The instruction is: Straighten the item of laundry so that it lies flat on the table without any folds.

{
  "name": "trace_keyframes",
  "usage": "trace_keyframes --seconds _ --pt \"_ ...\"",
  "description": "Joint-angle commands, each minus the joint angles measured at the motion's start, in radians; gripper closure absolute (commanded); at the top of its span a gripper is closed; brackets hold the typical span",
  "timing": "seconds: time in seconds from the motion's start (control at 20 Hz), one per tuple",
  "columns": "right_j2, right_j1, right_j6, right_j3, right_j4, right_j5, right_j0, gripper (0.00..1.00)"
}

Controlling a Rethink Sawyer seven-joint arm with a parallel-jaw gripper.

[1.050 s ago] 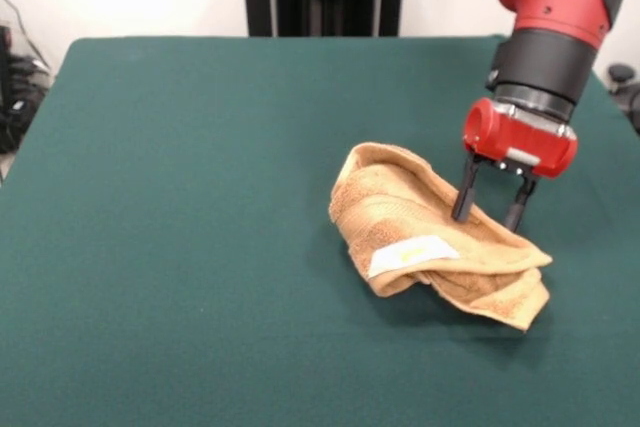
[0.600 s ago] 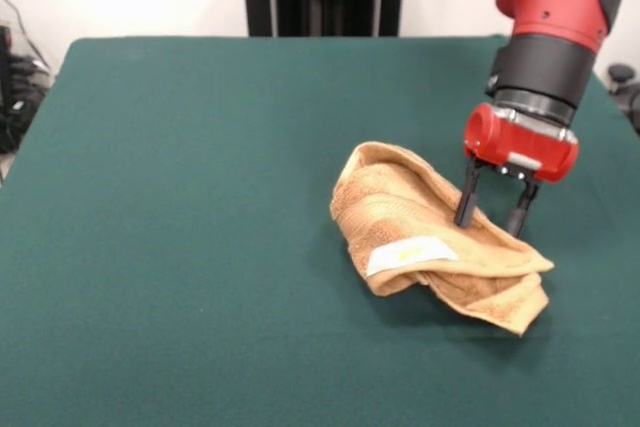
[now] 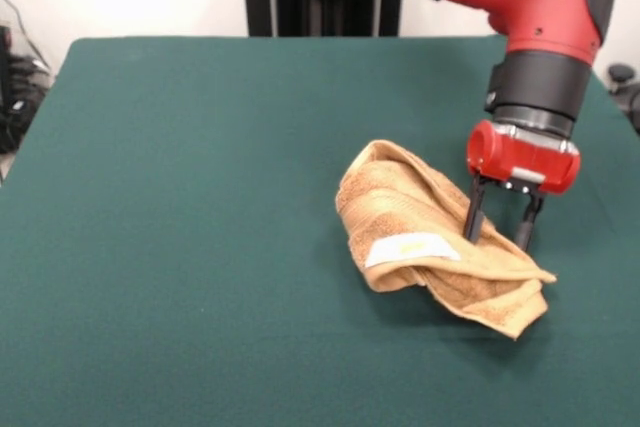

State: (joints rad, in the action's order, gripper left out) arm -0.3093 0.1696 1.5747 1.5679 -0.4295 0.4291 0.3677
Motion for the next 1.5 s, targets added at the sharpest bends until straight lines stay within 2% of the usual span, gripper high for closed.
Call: trace_keyframes --seconds 0.05,0.95,1.3,1.5 --pt "0.183 -0.017 0.317 0.003 0.029 0.074 -0.023 0.0" --pt "0.23 -0.006 0.327 0.027 0.045 0.192 -0.056 0.0" --pt "0.204 -0.005 0.278 0.034 -0.007 0.164 -0.035 0.0" --pt "0.161 -0.016 0.223 0.032 -0.083 0.128 -0.002 0.0"
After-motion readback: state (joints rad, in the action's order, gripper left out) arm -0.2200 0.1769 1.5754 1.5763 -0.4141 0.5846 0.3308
